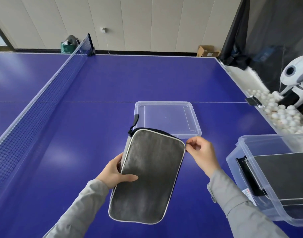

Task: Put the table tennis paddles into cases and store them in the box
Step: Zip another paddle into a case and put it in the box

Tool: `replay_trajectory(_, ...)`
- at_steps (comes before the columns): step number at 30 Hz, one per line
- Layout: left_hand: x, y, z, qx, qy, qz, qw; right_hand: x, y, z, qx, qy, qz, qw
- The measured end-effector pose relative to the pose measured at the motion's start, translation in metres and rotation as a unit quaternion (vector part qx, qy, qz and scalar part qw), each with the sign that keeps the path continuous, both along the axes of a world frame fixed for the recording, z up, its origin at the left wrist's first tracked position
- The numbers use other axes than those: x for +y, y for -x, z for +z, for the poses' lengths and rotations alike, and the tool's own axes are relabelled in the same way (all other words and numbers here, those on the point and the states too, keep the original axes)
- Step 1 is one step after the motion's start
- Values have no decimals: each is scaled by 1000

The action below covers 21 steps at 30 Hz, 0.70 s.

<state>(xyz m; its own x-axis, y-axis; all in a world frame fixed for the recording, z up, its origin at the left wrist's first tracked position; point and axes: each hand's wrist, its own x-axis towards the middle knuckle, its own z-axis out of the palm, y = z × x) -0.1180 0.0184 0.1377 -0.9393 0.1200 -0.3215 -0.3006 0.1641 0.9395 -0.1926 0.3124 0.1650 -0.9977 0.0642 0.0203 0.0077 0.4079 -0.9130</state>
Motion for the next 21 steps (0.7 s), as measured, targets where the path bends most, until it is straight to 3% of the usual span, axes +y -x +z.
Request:
replay_trajectory(10,-12,17,20,22,210,-133,968,-6,-4,10,41,-109,64,991)
replay_trajectory(21,4,28,32,55,365,-253,894,-41,-18,24,123,-111,108,980)
